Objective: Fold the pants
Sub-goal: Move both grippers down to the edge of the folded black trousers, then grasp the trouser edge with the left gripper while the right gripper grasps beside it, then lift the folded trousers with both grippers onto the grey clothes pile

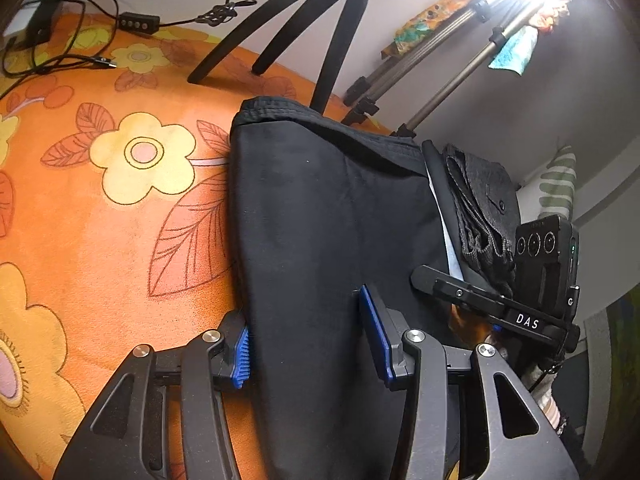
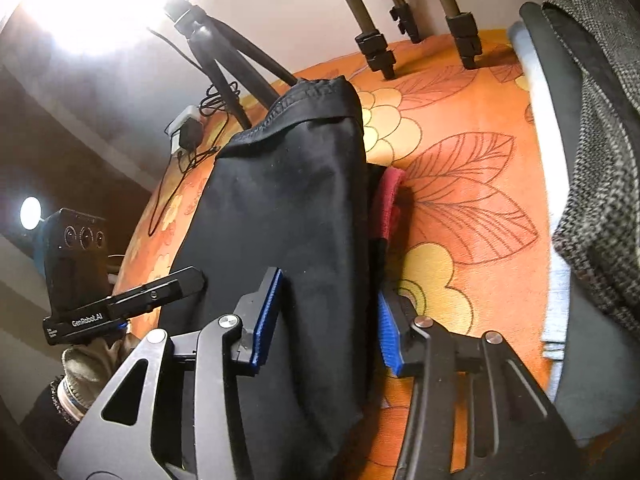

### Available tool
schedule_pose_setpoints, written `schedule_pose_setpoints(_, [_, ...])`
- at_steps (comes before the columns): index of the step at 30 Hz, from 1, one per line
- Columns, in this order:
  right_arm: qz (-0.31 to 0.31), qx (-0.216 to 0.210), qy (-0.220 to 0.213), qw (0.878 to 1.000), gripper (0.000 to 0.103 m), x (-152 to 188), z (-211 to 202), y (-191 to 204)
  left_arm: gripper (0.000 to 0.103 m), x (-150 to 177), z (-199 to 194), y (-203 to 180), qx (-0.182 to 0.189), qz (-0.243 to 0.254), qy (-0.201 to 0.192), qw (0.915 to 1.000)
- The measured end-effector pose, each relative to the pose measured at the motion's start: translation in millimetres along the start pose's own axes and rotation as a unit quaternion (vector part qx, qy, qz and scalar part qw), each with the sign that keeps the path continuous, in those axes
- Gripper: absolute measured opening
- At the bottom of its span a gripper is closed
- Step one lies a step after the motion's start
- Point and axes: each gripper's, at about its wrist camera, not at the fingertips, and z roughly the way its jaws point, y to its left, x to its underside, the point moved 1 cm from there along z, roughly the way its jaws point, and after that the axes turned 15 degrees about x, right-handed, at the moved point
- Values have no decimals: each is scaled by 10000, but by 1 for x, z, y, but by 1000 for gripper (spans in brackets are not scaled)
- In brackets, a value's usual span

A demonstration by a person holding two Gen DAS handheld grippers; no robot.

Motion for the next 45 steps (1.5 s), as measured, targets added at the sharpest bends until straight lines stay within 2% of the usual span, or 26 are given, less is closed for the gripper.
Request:
schedule_pose_setpoints(3, [-123,68,29,9999,47,-1,1,3,43,0,-1,1,-18,20,-5,10000])
schedule_pose_setpoints(5, [-91,65,17,9999,53,-2,2,5,40,0,-1,2,-30,20,-20,10000])
schedule_pose_setpoints(7, [-134,170,-55,9997,53,-1,3,10,35,0,-1,2,-79,53,-39,9999])
schedule_pose_setpoints(9, [-200,327,-144,9992,44,0,4,14,32,0,-1,2,-151,79,-63,9998])
schedule_pose_setpoints(11, [-47,233,-135,9996,33,0,5,11,27,1,-2,2,-192,91,-94,9997])
schedule_pose_setpoints(14, [15,132,-190,9997,25,0,2,8,23,2,-4,1,-257,202,-114,9994])
schedule_pose_setpoints(17, [-87,204,-212,9995,25,1,0,10,22,2,-3,-1,-315,292,-114,9990])
schedule_pose_setpoints(19, [139,156,-19,9998,31,-1,7,4,20,3,-2,-3,-387,374,-118,9985])
schedule_pose_setpoints(22, [164,144,-25,9998,32,-1,7,4,19,3,-2,-5,-433,446,-126,9980])
schedule_pose_setpoints(26, [-201,505,-305,9981,22,3,-4,20,14,3,-5,-11,-490,602,-166,9968])
schedule_pose_setpoints(29, [-241,512,-424,9975,15,2,-14,27,12,4,-10,-18,-548,748,-215,9955])
schedule_pose_setpoints(36, [-548,746,-540,9942,14,9,-26,52,10,3,-26,-28,-592,883,-336,9938])
schedule_pose_setpoints(45, [-623,864,-876,9904,13,9,-67,61,9,4,-34,-71,-540,1401,-492,9874])
